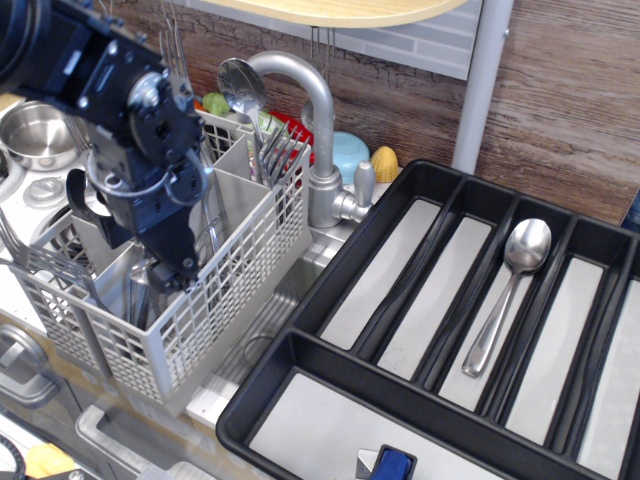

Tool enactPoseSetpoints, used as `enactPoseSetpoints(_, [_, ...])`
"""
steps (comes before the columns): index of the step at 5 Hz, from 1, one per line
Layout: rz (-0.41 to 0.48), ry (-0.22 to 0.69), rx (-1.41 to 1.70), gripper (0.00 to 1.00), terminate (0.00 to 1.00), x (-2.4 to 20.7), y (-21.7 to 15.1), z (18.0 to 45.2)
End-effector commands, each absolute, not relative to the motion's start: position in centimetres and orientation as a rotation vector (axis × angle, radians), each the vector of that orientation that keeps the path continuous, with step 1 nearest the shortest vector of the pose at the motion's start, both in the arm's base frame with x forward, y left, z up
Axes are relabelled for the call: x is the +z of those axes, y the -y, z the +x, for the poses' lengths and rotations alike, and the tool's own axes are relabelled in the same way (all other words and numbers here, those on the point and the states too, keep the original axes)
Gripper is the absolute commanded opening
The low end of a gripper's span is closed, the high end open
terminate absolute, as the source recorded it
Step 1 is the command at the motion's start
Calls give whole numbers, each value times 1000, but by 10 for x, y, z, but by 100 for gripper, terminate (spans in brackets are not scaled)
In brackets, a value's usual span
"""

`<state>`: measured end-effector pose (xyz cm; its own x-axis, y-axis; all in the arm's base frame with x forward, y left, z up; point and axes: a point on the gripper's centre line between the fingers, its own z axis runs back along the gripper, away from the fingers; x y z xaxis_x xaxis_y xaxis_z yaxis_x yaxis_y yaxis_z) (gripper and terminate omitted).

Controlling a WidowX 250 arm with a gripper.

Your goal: Put big spoon from basket to tray

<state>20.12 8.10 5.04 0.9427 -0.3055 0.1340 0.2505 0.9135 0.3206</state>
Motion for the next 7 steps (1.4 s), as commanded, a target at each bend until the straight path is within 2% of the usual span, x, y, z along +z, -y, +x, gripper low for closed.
enactPoseSetpoints(1, [336,215,-358,100,0,40,-89,204])
enactPoseSetpoints(2, [349,234,-405,100,0,33,-92,206])
enactPoseSetpoints(4, [485,229,-493,100,0,26,-96,211])
enactPoseSetpoints(5, [507,226,-519,100,0,24,-102,212])
enactPoseSetpoints(6, [497,228,-523,0,0,23,-107,218])
enactPoseSetpoints(7, [490,241,-521,0,0,18,-109,221])
